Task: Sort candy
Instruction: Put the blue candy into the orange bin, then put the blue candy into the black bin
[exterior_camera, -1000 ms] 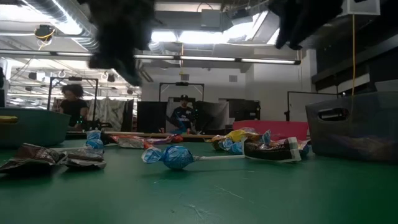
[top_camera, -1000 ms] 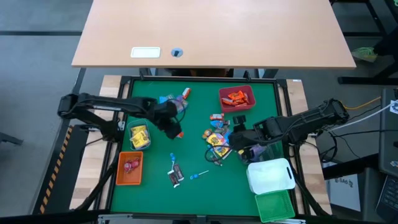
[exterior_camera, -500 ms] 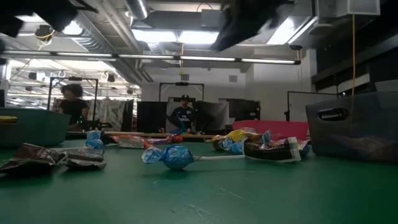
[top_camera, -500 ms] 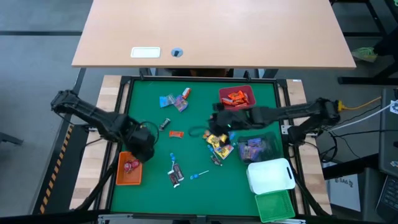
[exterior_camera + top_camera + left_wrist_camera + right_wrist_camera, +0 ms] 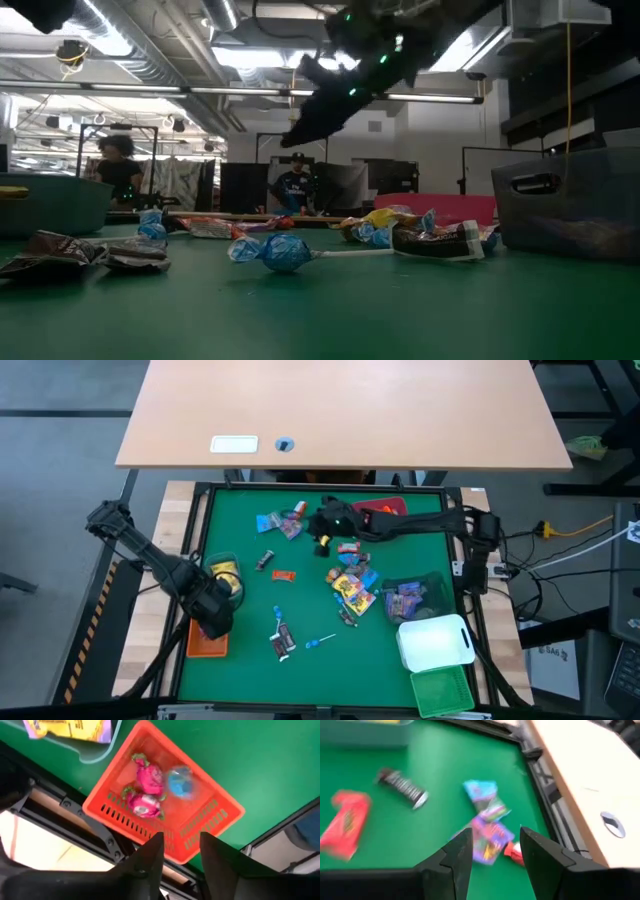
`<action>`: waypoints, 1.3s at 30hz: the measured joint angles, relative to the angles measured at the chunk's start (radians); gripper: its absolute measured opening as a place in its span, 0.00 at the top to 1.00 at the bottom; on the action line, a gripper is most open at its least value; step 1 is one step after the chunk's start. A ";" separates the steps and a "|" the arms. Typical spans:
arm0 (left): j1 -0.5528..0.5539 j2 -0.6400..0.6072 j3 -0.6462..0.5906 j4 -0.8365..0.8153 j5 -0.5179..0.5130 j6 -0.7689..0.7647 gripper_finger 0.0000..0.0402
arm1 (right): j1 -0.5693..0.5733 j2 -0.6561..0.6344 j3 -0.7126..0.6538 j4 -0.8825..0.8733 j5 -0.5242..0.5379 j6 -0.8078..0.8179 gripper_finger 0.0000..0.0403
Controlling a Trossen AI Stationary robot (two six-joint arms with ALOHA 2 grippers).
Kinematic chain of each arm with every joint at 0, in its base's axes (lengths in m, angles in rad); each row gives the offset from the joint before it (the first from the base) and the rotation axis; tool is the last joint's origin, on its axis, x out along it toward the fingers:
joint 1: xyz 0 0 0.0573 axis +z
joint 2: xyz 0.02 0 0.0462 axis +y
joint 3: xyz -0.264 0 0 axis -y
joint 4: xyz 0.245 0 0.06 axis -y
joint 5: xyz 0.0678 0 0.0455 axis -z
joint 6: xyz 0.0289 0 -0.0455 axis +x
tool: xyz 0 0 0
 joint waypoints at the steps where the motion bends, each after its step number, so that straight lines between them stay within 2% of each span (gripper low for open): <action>1: -0.008 0.000 0.000 0.001 -0.010 -0.008 0.69 | -0.011 0.014 -0.001 0.017 0.000 0.026 0.59; 7: -0.024 0.000 0.000 0.019 -0.090 -0.027 0.61 | -0.045 0.110 0.000 0.178 -0.007 0.186 0.59; 17: -0.022 0.000 0.000 0.027 -0.223 -0.027 0.61 | -0.049 0.205 0.000 0.244 -0.043 0.366 0.59; 24: -0.022 0.000 0.000 0.028 -0.264 -0.026 0.61 | -0.048 0.250 0.000 0.313 -0.043 0.403 0.59; 26: -0.022 0.000 0.000 0.038 -0.320 -0.025 0.61 | -0.048 0.252 0.000 0.315 -0.043 0.404 0.59; 29: -0.013 0.000 0.000 0.063 -0.478 -0.024 0.61 | -0.048 0.252 0.000 0.316 -0.043 0.404 0.59; 34: 0.085 0.000 0.000 0.076 -0.720 0.002 0.61 | -0.048 0.246 0.000 0.311 -0.044 0.399 0.59; 39: 0.290 0.000 0.000 0.108 -0.756 0.266 0.61 | -0.048 0.240 0.000 0.308 -0.058 0.399 0.59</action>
